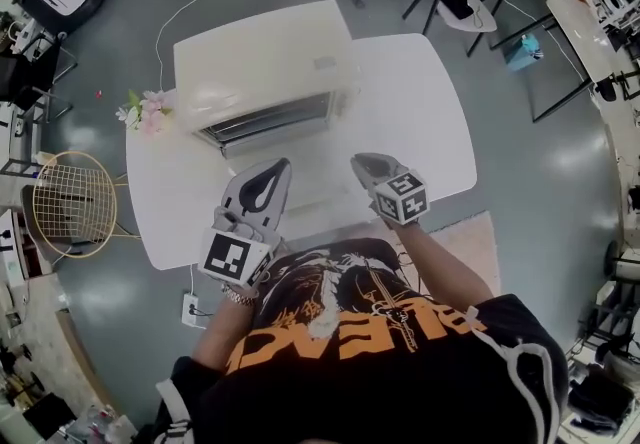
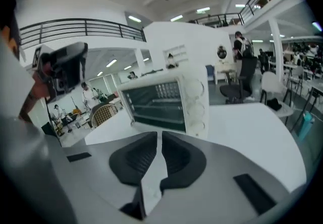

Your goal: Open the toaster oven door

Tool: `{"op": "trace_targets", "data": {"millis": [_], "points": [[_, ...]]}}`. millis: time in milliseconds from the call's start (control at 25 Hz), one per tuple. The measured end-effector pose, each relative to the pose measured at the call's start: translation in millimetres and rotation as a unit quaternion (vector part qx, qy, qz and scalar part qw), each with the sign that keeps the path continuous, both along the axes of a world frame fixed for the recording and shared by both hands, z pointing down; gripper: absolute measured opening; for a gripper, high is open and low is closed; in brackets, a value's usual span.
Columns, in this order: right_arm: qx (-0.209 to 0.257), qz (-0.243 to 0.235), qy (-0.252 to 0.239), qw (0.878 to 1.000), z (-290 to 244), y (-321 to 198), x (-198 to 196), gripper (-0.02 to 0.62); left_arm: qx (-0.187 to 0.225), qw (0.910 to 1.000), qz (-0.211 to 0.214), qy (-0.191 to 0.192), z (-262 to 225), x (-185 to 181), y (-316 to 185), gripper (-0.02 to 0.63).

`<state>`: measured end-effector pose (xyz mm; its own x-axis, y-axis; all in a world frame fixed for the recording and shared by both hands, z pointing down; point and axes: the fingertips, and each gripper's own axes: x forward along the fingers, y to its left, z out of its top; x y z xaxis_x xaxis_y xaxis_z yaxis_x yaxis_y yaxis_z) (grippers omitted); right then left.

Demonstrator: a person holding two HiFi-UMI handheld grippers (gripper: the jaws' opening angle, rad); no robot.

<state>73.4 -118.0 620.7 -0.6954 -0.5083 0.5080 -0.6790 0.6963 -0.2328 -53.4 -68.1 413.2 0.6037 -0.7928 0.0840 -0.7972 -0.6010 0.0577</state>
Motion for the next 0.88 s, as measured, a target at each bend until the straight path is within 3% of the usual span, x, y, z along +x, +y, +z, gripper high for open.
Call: {"op": "trace_targets", "data": {"millis": [160, 360, 600, 880], "points": [[0.090, -0.035, -0.051, 0.994, -92, -18, -37, 0.041, 0.013, 0.9999, 0.002, 0.004, -15, 8, -3, 0.021], [0.152, -0.073, -0.104, 0.980, -172, -9, -66, 0.035, 0.040, 0.9985, -0.016, 0.035, -38, 1, -6, 0.021], [0.243, -0.131, -0.126, 0.953, -235, 23, -86, 0.022, 0.062, 0.9971, -0.035, 0.027, -53, -5, 9, 0.020], [0.218, -0.150, -0.156, 0.952, -234, 41, -91, 0.014, 0.078, 0.9965, -0.029, 0.011, -54, 0, 17, 0.021]]}}
